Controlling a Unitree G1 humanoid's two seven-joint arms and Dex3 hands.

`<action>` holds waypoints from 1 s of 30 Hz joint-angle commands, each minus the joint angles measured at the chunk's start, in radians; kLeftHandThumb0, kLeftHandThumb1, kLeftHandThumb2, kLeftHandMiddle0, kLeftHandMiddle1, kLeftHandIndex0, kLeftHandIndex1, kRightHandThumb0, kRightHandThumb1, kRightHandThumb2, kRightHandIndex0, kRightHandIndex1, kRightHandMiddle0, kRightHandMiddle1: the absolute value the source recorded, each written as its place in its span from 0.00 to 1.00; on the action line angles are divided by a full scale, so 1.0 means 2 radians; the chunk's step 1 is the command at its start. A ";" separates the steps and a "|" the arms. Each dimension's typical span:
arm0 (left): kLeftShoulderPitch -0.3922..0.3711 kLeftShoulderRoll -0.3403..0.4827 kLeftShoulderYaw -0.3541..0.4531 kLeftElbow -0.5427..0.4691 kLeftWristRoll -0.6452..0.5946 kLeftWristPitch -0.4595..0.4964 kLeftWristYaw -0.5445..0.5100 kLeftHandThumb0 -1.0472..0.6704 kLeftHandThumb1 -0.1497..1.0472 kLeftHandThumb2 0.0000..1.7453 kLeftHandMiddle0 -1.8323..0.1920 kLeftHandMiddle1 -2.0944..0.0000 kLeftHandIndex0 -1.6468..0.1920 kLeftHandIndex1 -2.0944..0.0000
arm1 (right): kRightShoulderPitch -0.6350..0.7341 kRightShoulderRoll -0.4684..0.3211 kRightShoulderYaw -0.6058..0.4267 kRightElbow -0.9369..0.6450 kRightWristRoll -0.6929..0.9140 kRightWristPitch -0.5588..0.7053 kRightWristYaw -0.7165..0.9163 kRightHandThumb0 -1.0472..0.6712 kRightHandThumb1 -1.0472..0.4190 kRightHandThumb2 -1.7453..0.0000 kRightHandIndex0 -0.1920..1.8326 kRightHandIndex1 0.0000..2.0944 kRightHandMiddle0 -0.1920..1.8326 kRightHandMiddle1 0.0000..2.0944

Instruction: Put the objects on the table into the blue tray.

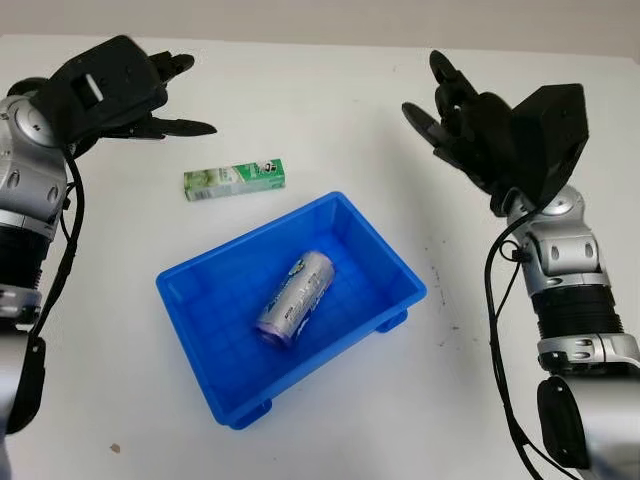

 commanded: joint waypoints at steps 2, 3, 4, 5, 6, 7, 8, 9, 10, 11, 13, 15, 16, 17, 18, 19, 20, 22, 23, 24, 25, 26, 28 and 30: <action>-0.035 -0.012 -0.018 0.036 0.013 -0.014 -0.006 0.27 0.86 0.03 0.91 0.40 0.77 0.96 | 0.006 0.002 -0.007 -0.018 0.005 0.009 -0.004 0.23 0.00 0.85 0.00 0.00 0.00 0.02; -0.040 -0.014 -0.024 0.047 0.017 -0.023 -0.007 0.26 0.86 0.03 0.92 0.34 0.76 0.96 | 0.006 0.002 -0.007 -0.020 0.005 0.010 -0.003 0.24 0.00 0.85 0.00 0.00 0.00 0.02; -0.043 -0.016 -0.029 0.057 0.021 -0.029 -0.008 0.26 0.86 0.03 0.93 0.27 0.75 0.96 | 0.007 0.001 -0.008 -0.021 0.005 0.011 -0.001 0.24 0.00 0.85 0.00 0.00 0.00 0.02; -0.048 -0.017 -0.045 0.067 0.036 -0.042 -0.008 0.25 0.85 0.03 0.94 0.19 0.73 0.94 | 0.007 -0.001 -0.007 -0.023 0.004 0.013 0.000 0.24 0.00 0.85 0.00 0.00 0.00 0.02; -0.051 -0.017 -0.055 0.075 0.048 -0.051 -0.009 0.22 0.86 0.03 0.96 0.39 0.75 0.95 | 0.008 -0.002 -0.007 -0.024 0.002 0.014 0.000 0.24 0.00 0.85 0.00 0.00 0.00 0.02; -0.056 -0.019 -0.068 0.087 0.061 -0.061 -0.011 0.21 0.87 0.03 0.95 0.48 0.75 0.95 | 0.008 -0.004 -0.006 -0.026 0.000 0.014 0.000 0.24 0.00 0.86 0.00 0.00 0.01 0.02; -0.061 -0.023 -0.074 0.098 0.068 -0.064 -0.014 0.18 0.87 0.03 0.97 0.32 0.77 0.96 | 0.008 -0.006 -0.005 -0.031 -0.002 0.019 -0.002 0.24 0.00 0.86 0.00 0.00 0.01 0.02; -0.064 -0.026 -0.077 0.108 0.070 -0.066 -0.018 0.16 0.86 0.03 0.98 0.13 0.80 0.97 | 0.008 -0.006 -0.006 -0.036 -0.003 0.026 -0.003 0.23 0.00 0.86 0.00 0.00 0.01 0.03; -0.066 -0.030 -0.080 0.116 0.072 -0.067 -0.022 0.15 0.86 0.03 0.98 0.07 0.81 0.97 | 0.007 -0.006 -0.007 -0.040 -0.002 0.034 -0.003 0.23 0.00 0.86 0.00 0.01 0.01 0.03; -0.067 -0.032 -0.080 0.120 0.072 -0.066 -0.027 0.15 0.86 0.03 0.99 0.06 0.81 0.98 | 0.007 -0.007 -0.008 -0.043 -0.001 0.036 -0.002 0.23 0.00 0.86 0.00 0.00 0.01 0.03; -0.065 -0.033 -0.080 0.118 0.073 -0.059 -0.040 0.15 0.85 0.03 0.99 0.03 0.83 0.98 | 0.005 -0.008 -0.009 -0.041 0.000 0.030 0.001 0.24 0.00 0.86 0.00 0.00 0.01 0.02; -0.062 -0.032 -0.086 0.111 0.080 -0.056 -0.052 0.14 0.86 0.03 0.97 0.01 0.83 0.98 | 0.002 -0.010 -0.007 -0.037 -0.002 0.023 0.004 0.24 0.00 0.86 0.00 0.00 0.00 0.02; -0.061 -0.031 -0.088 0.109 0.082 -0.057 -0.058 0.12 0.86 0.03 0.98 0.04 0.83 0.98 | 0.001 -0.010 -0.006 -0.037 -0.004 0.022 0.004 0.24 0.00 0.86 0.00 0.00 0.01 0.02; -0.061 -0.031 -0.089 0.109 0.083 -0.059 -0.062 0.11 0.86 0.03 0.99 0.11 0.83 0.98 | -0.001 -0.010 -0.006 -0.036 -0.005 0.022 0.003 0.23 0.00 0.86 0.00 0.00 0.01 0.03; -0.059 -0.032 -0.088 0.107 0.084 -0.056 -0.067 0.11 0.86 0.03 1.00 0.15 0.83 0.98 | -0.002 -0.009 -0.006 -0.035 -0.004 0.023 0.004 0.23 0.00 0.86 0.00 0.00 0.01 0.03; -0.057 -0.033 -0.090 0.105 0.087 -0.051 -0.070 0.13 0.84 0.03 0.99 0.31 0.83 0.98 | -0.004 -0.008 -0.007 -0.035 -0.002 0.024 0.005 0.23 0.00 0.85 0.00 0.00 0.00 0.02; -0.053 -0.033 -0.089 0.101 0.089 -0.047 -0.070 0.15 0.84 0.03 0.98 0.44 0.84 0.98 | -0.006 -0.007 -0.007 -0.034 -0.001 0.025 0.006 0.23 0.00 0.85 0.00 0.00 0.00 0.02; -0.044 -0.033 -0.091 0.090 0.096 -0.040 -0.064 0.17 0.82 0.03 0.98 0.31 0.84 0.98 | -0.008 -0.007 -0.007 -0.032 0.001 0.024 0.009 0.22 0.00 0.85 0.00 0.00 0.00 0.01; -0.040 -0.033 -0.091 0.086 0.098 -0.038 -0.062 0.17 0.81 0.03 0.99 0.20 0.84 0.98 | -0.009 -0.007 -0.007 -0.030 0.001 0.023 0.010 0.22 0.00 0.85 0.00 0.00 0.00 0.01; -0.035 -0.033 -0.092 0.082 0.101 -0.039 -0.058 0.17 0.81 0.03 1.00 0.14 0.84 0.98 | -0.009 -0.006 -0.007 -0.030 0.001 0.023 0.011 0.22 0.00 0.85 0.00 0.00 0.00 0.01; -0.028 -0.034 -0.091 0.078 0.103 -0.038 -0.051 0.17 0.81 0.03 1.00 0.14 0.84 0.98 | -0.009 -0.007 -0.006 -0.030 0.000 0.020 0.012 0.22 0.00 0.85 0.00 0.00 0.00 0.01; -0.024 -0.034 -0.091 0.075 0.105 -0.037 -0.046 0.17 0.80 0.03 1.00 0.06 0.84 0.98 | -0.009 -0.007 -0.006 -0.030 0.000 0.018 0.013 0.22 0.00 0.85 0.00 0.00 0.00 0.01; -0.011 -0.036 -0.089 0.070 0.106 -0.040 -0.031 0.17 0.81 0.03 0.98 0.01 0.84 0.98 | -0.010 -0.007 -0.006 -0.030 -0.001 0.019 0.013 0.22 0.00 0.85 0.00 0.00 0.00 0.01; 0.001 -0.039 -0.087 0.068 0.108 -0.045 -0.010 0.18 0.81 0.03 0.99 0.00 0.83 0.97 | -0.010 -0.009 -0.004 -0.029 -0.004 0.017 0.014 0.21 0.00 0.85 0.00 0.00 0.01 0.02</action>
